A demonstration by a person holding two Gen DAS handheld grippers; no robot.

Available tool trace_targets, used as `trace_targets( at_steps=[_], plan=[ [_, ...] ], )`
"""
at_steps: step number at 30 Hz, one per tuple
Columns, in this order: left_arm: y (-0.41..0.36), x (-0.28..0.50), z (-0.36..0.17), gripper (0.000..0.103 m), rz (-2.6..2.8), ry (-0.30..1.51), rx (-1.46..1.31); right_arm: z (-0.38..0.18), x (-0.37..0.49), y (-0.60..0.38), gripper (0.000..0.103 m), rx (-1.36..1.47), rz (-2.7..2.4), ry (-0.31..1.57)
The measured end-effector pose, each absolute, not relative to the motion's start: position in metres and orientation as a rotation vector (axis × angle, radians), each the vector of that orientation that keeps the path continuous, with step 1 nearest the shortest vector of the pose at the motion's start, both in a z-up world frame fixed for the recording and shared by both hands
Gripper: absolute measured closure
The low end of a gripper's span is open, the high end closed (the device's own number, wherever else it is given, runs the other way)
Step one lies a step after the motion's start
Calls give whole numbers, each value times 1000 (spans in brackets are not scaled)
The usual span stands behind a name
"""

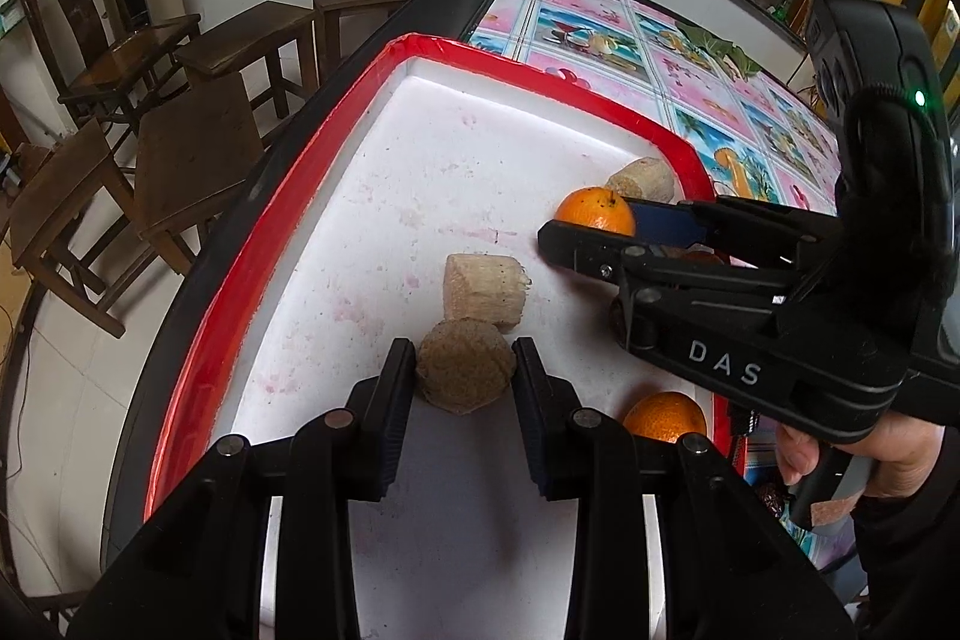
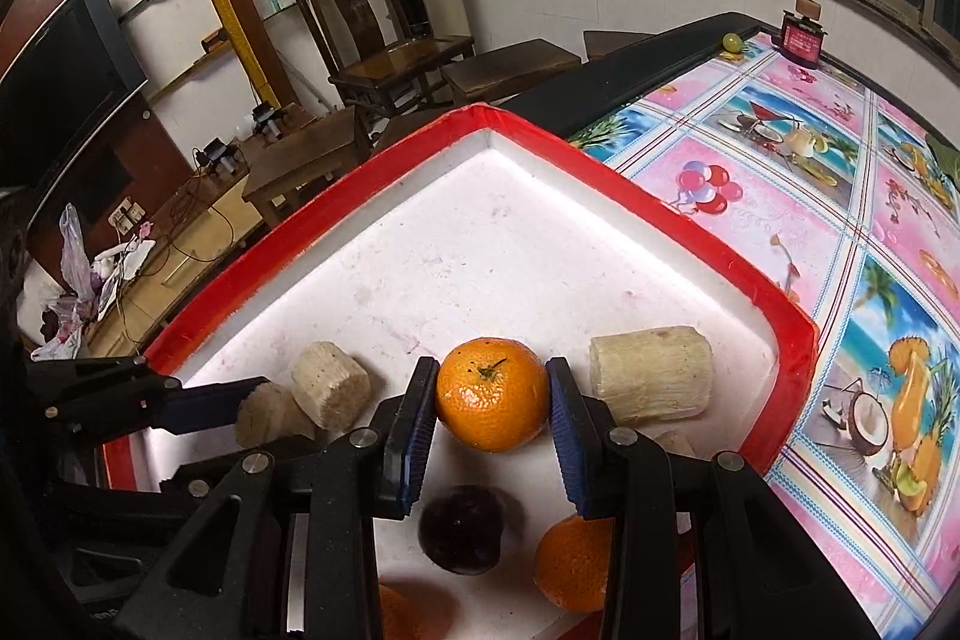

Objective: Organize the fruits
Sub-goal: 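Open the left gripper to set down the kiwi while the right gripper releases the tangerine, then move both grippers back from the tray to the remaining fruit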

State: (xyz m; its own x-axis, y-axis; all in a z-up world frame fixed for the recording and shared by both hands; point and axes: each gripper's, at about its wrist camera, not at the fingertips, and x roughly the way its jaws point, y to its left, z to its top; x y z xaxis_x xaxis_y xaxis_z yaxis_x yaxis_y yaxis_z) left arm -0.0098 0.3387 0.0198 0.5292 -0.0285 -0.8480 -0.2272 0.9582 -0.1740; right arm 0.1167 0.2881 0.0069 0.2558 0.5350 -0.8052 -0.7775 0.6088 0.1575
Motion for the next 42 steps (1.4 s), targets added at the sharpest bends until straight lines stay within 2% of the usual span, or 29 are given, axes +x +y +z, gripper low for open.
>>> trace_targets(
  at_steps=[9, 11, 13, 18, 21, 24, 28, 35, 39, 42],
  plan=[
    [337, -12, 19, 72, 117, 995, -271, 11, 115, 283, 65, -266, 911, 948],
    [336, -11, 19, 65, 108, 991, -272, 15, 115, 279, 53, -242, 924, 946],
    [335, -11, 19, 60, 109, 990, -267, 21, 113, 275, 49, -228, 932, 932],
    [333, -13, 20, 58, 109, 994, -256, 37, 107, 263, 49, -202, 935, 906],
    [331, -17, 24, 44, 116, 983, -244, 48, 101, 250, 48, -183, 942, 891],
    [329, -23, 29, 43, 124, 968, -238, 57, 91, 236, 44, -166, 945, 883],
    [324, -29, 35, 39, 131, 957, -226, 66, 74, 213, 32, -143, 956, 875],
    [309, -35, 43, 39, 136, 946, -188, 66, 48, 168, 30, -94, 939, 912],
    [297, -38, 48, 29, 133, 940, -167, 66, 33, 142, 28, -80, 919, 914],
    [288, -41, 53, 29, 112, 931, -160, 64, 25, 122, 25, -45, 906, 918]
  ],
)
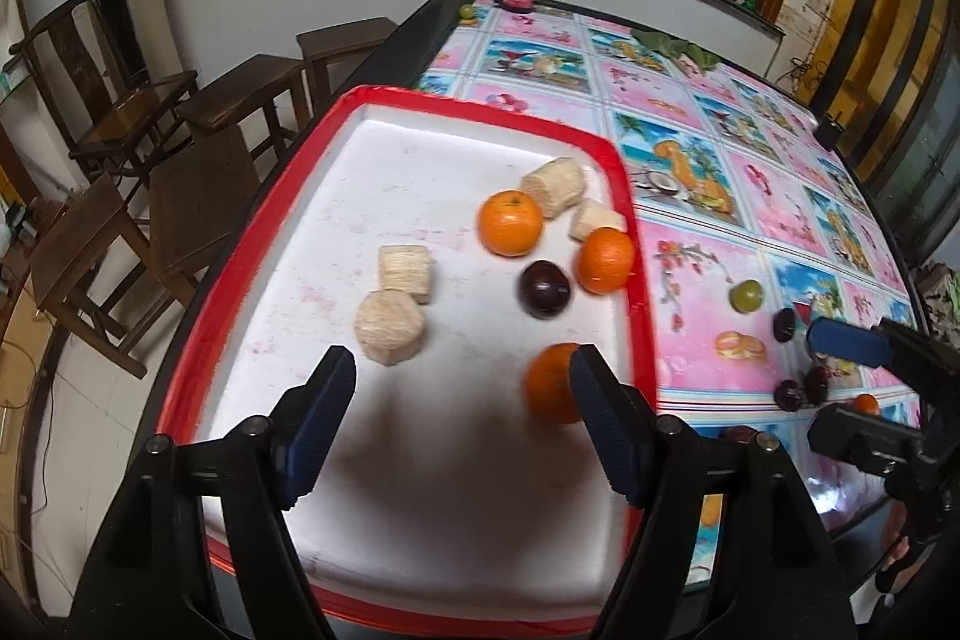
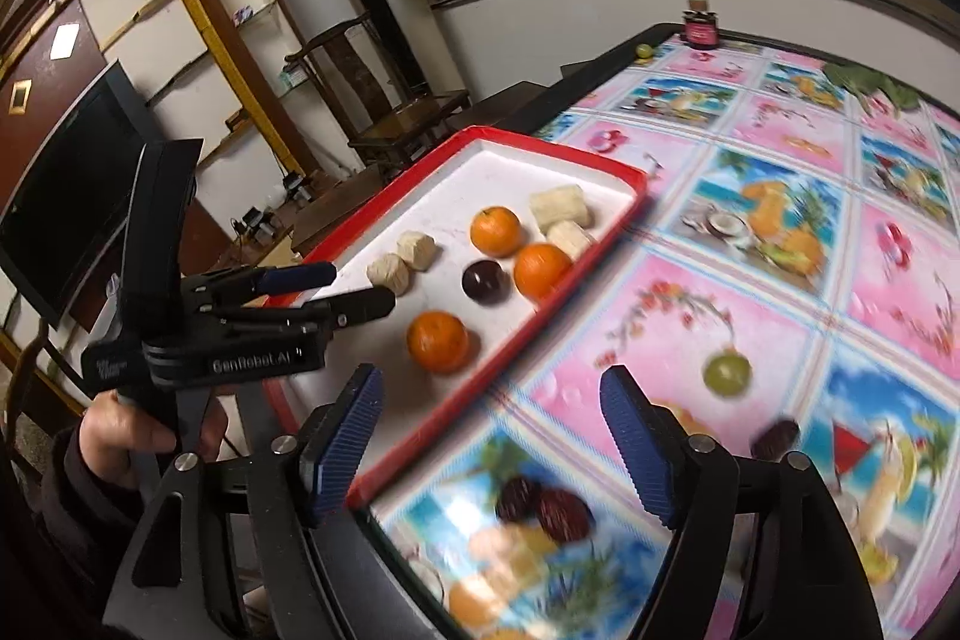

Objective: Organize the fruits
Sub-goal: 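Move both grippers back from the tray to the remaining fruit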

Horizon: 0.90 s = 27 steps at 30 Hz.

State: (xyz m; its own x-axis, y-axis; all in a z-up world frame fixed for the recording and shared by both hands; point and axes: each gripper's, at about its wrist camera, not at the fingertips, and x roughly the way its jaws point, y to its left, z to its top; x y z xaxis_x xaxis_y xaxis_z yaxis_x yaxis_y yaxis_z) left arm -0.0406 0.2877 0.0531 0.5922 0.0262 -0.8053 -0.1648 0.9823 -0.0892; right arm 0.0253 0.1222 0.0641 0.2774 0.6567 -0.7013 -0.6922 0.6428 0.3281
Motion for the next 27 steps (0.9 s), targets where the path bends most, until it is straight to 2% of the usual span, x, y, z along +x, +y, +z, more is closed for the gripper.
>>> trace_targets(
  at_steps=[11, 27],
  plan=[
    [244, -44, 69, 29, 17, 912, -115, 45, 4, 54, 22, 6, 781, 929],
    [199, -52, 65, 29, -80, 950, -69, 48, -7, -19, 22, 58, 663, 890]
  ],
)
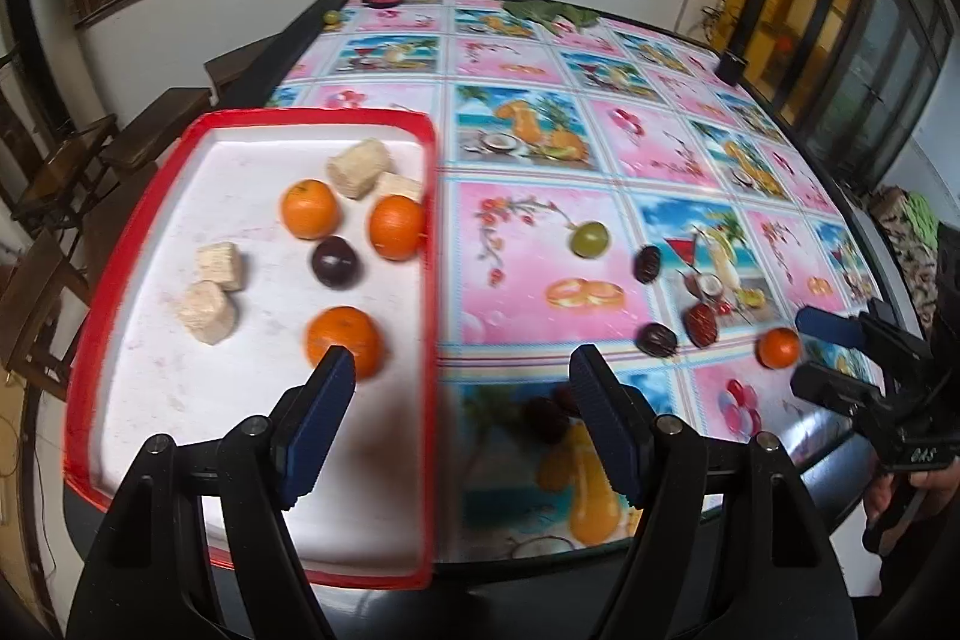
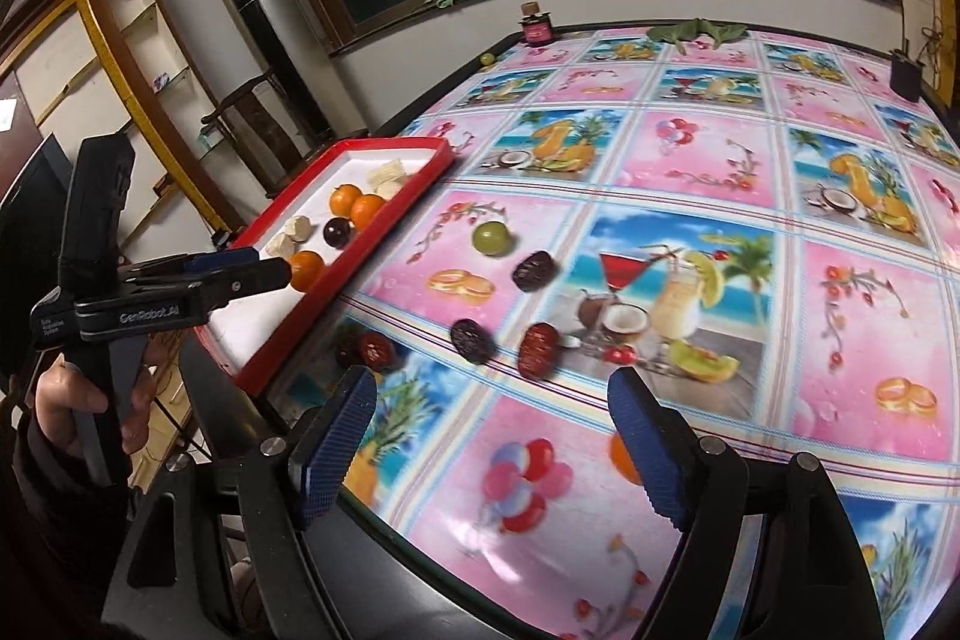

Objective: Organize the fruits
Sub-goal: 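Move both grippers back from the tray to the remaining fruit, then close the right gripper on a tangerine while the left gripper reaches a dark fruit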

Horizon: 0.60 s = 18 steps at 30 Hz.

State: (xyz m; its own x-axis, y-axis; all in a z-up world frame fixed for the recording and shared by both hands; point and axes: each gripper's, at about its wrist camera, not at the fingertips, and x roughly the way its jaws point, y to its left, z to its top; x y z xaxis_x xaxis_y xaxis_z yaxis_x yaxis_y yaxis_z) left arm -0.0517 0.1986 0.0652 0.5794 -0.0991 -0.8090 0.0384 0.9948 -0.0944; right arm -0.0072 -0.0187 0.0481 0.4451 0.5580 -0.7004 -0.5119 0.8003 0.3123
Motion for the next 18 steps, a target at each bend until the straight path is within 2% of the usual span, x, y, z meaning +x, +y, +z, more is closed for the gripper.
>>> trace_targets(
  at_steps=[18],
  plan=[
    [138, -53, 47, 29, -318, 1016, 54, 40, -15, -50, 28, 51, 595, 900]
  ],
)
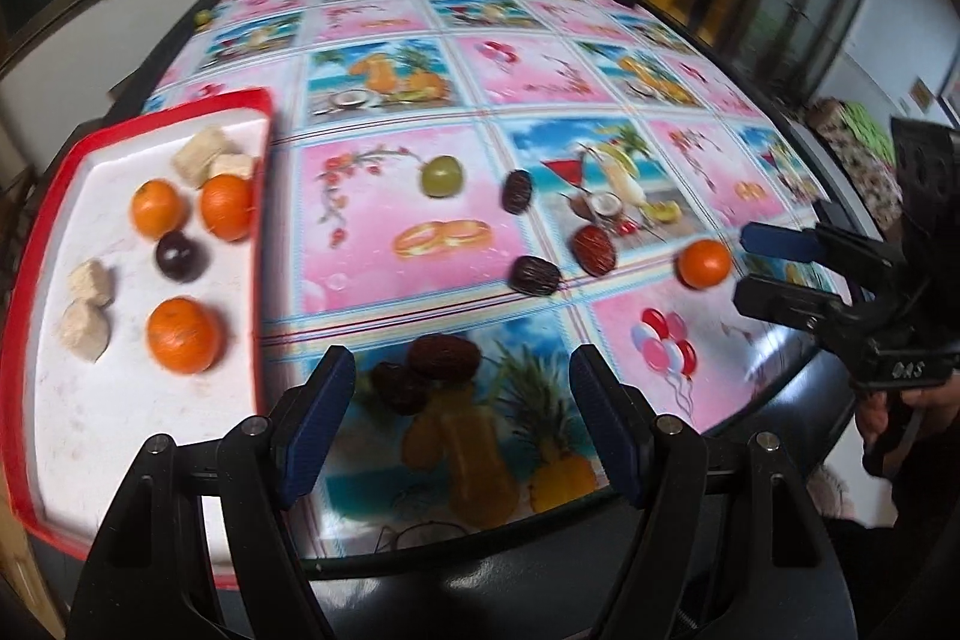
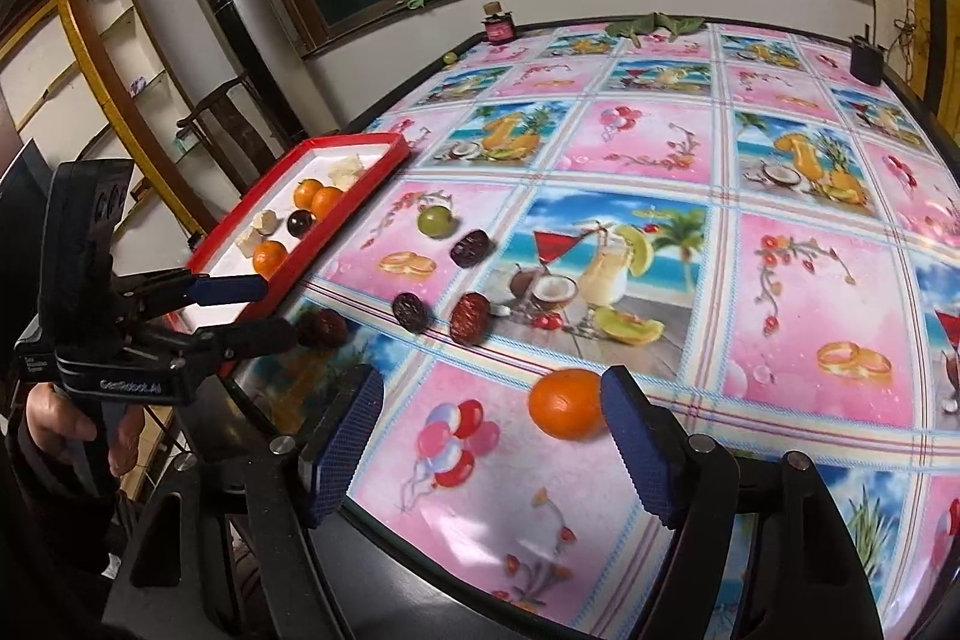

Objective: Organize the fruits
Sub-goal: 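Close the right gripper on a tangerine while the left gripper reaches a dark fruit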

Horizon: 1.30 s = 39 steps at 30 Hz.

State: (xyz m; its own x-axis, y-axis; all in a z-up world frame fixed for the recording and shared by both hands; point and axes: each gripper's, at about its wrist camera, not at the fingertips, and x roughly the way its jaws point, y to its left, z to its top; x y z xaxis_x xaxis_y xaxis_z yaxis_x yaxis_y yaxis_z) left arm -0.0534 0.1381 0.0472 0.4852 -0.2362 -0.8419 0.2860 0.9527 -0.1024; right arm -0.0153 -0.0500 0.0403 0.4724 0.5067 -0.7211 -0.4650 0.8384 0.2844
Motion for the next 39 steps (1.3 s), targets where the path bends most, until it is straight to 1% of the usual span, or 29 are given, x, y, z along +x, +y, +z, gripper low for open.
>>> trace_targets(
  at_steps=[4, 6, 7, 10, 15, 16, 19, 22, 23, 25, 27, 29, 39],
  plan=[
    [132, -45, 44, 29, -371, 1019, 73, 34, -16, -54, 33, 53, 581, 917],
    [132, -39, 41, 31, -378, 1025, 83, 31, -15, -55, 33, 56, 576, 921],
    [133, -35, 39, 35, -378, 1034, 83, 31, -15, -55, 34, 56, 572, 921],
    [136, -28, 30, 43, -378, 1065, 76, 29, -14, -56, 35, 50, 562, 921],
    [138, -28, 20, 44, -373, 1101, 71, 25, -11, -56, 36, 27, 523, 931],
    [137, -29, 18, 46, -374, 1108, 76, 24, -10, -57, 37, 29, 522, 933],
    [136, -29, 14, 46, -373, 1122, 78, 21, -9, -56, 38, 35, 521, 939],
    [135, -27, 13, 47, -370, 1125, 76, 18, -7, -55, 42, 28, 524, 944],
    [134, -27, 13, 50, -370, 1124, 77, 17, -7, -55, 43, 24, 524, 947],
    [132, -26, 13, 61, -373, 1123, 79, 15, -6, -54, 46, 20, 520, 952],
    [131, -25, 13, 65, -376, 1126, 82, 13, -5, -54, 47, 16, 513, 959],
    [130, -25, 14, 65, -375, 1129, 90, 10, -3, -54, 50, 17, 508, 966],
    [141, -25, 13, 65, -342, 1137, 78, 7, 1, -47, 52, -11, 505, 958]
  ],
)
